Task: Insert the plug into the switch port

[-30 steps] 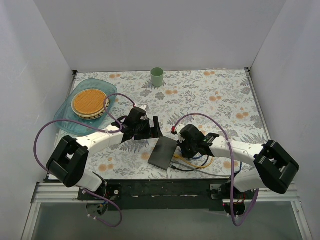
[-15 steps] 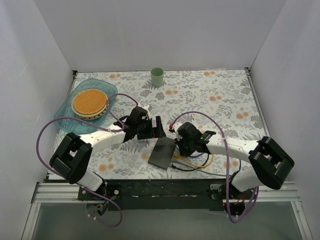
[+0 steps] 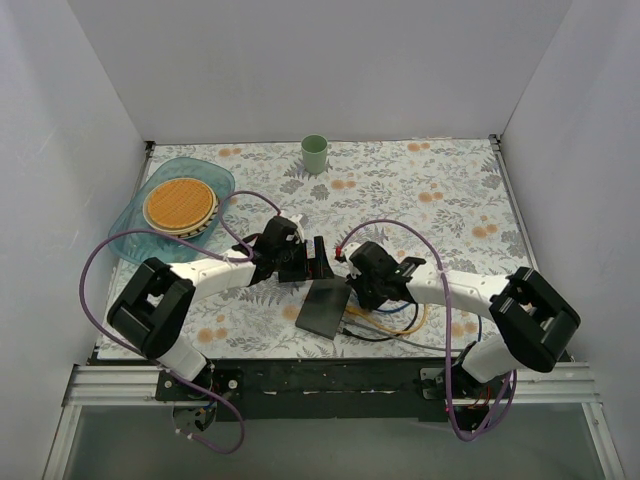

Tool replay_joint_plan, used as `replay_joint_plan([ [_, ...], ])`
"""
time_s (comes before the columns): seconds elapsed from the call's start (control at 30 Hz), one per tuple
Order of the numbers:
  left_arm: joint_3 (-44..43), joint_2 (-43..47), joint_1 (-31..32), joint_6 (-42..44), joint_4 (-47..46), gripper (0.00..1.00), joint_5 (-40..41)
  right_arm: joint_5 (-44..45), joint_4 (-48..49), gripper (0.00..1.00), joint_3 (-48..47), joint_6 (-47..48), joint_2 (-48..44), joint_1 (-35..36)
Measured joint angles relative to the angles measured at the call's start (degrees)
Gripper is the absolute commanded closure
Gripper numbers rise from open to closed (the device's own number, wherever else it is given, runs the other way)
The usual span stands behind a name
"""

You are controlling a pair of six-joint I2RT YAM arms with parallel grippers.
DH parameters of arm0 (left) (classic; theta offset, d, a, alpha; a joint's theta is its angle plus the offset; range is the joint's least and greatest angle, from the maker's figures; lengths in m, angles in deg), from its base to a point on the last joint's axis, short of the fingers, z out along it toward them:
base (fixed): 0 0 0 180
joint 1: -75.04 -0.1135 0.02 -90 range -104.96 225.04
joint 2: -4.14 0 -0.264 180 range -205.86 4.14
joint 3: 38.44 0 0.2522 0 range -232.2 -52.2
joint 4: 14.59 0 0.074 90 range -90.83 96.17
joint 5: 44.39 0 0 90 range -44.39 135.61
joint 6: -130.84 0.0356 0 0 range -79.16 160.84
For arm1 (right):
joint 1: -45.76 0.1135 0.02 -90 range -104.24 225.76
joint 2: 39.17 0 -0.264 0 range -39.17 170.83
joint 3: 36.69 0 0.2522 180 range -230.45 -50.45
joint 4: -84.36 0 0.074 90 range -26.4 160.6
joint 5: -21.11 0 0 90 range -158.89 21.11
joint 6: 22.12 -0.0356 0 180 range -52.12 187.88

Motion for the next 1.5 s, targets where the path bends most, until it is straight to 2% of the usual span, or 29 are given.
replay_joint_plan([
  [0.97, 0.0, -3.5, 0.5, -0.3, -3.6, 0.16, -2.9, 2.6, -2.8, 0.99, -4.1, 1.8, 3.5, 3.1],
  [1.07, 0.1, -3.5, 0.5, 0.3, -3.8, 0.19, -3.1, 2.4, -1.9, 0.99, -3.3, 2.9, 2.8, 3.2],
  [1.33, 2.2, -3.5, 0.5, 2.0, -7.4, 0.37, -5.6, 1.6, 2.6, 0.99, 3.3, 5.7, -4.4, 3.9],
  [1.5, 3.0, -3.5, 0.4, 2.9, -8.3, 0.41, -5.8, 1.7, 2.8, 0.99, 3.5, 6.3, -4.2, 3.9],
])
